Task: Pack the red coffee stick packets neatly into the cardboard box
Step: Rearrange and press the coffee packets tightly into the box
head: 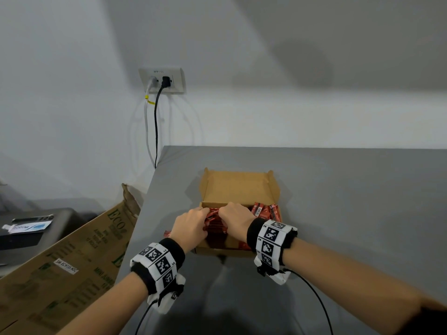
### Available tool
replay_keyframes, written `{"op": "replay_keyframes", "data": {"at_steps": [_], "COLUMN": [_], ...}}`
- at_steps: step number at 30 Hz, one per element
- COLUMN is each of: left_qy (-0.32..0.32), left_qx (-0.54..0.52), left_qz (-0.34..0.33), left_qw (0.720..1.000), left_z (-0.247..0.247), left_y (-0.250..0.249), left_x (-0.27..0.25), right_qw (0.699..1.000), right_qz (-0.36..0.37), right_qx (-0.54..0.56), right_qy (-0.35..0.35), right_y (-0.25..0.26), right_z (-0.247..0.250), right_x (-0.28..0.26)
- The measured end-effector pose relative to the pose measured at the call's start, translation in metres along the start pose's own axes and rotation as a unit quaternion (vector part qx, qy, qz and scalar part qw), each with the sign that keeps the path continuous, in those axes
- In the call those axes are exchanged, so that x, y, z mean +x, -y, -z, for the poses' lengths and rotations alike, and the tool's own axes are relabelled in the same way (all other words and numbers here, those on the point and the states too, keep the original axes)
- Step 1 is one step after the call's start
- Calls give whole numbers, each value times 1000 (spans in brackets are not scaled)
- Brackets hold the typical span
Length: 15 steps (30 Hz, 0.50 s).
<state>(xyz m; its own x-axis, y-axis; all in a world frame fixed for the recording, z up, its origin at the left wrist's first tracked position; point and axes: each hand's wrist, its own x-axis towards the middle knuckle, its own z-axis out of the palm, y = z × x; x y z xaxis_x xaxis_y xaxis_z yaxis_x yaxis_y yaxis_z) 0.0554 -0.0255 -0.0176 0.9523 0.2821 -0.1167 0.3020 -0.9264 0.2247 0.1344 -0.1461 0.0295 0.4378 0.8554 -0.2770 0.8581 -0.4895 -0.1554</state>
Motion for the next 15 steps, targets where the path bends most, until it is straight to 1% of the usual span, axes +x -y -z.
{"op": "replay_keyframes", "data": {"at_steps": [11, 15], "left_qy": [-13, -16], "left_qx": [-16, -19], "left_qz": [-5, -9], "left_qw": [1000, 1000], "left_z": [-1, -1], "left_y": [-1, -1], "left_x": [-1, -2], "right_qw": [1000, 999], "right_qz": [-12, -7], "right_qx": [-11, -31], "right_qy": [12, 17], "right_y": [-7, -9], "right_z": [-2, -3], "right_x": [-4, -4]}}
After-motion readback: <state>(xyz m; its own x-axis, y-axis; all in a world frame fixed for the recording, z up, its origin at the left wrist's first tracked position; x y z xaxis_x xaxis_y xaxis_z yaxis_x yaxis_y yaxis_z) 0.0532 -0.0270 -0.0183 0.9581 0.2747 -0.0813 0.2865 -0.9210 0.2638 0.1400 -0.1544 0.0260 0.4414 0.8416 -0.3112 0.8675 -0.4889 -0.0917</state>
